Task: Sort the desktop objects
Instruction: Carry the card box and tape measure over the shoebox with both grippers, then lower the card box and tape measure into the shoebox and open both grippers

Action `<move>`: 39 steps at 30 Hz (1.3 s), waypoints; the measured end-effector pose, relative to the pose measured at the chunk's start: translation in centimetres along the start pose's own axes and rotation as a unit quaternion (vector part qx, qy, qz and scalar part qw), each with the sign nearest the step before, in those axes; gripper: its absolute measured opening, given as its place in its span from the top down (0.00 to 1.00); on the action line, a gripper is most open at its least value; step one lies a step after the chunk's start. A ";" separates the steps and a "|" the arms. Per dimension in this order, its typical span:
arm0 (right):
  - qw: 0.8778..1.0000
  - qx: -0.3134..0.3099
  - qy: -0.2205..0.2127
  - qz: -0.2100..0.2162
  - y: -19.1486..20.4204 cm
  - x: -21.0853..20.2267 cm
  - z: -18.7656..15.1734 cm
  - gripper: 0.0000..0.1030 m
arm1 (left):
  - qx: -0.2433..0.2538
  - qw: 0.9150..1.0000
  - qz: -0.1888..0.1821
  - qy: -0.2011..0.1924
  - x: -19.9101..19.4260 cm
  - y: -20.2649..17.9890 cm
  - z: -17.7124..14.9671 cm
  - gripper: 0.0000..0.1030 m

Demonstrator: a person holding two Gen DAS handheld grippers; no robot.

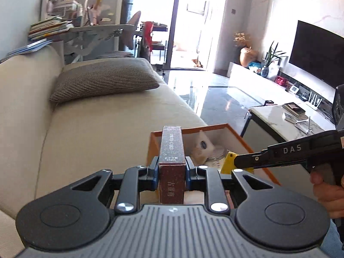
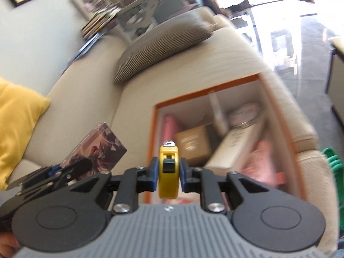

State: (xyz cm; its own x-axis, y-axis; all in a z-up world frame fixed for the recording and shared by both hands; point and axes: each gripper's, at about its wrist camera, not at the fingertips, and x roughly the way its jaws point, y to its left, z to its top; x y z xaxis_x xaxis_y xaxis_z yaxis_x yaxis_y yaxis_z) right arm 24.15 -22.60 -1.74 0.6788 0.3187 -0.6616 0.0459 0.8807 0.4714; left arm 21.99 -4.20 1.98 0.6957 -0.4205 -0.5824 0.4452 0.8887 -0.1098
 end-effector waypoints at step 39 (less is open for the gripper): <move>0.990 -0.054 -0.042 -0.125 -8.7 2.2 0.3 0.73 | -0.194 0.966 -0.118 0.120 16.2 -4.1 -3.1 0.75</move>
State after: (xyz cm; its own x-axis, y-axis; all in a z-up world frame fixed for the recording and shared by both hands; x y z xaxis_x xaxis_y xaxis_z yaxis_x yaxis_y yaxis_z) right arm 25.44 -29.67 -7.10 0.7155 0.0604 -0.6960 0.1442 0.9620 0.2318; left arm 29.68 -14.06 -9.51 0.4297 -0.6065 -0.6689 0.2980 0.7946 -0.5290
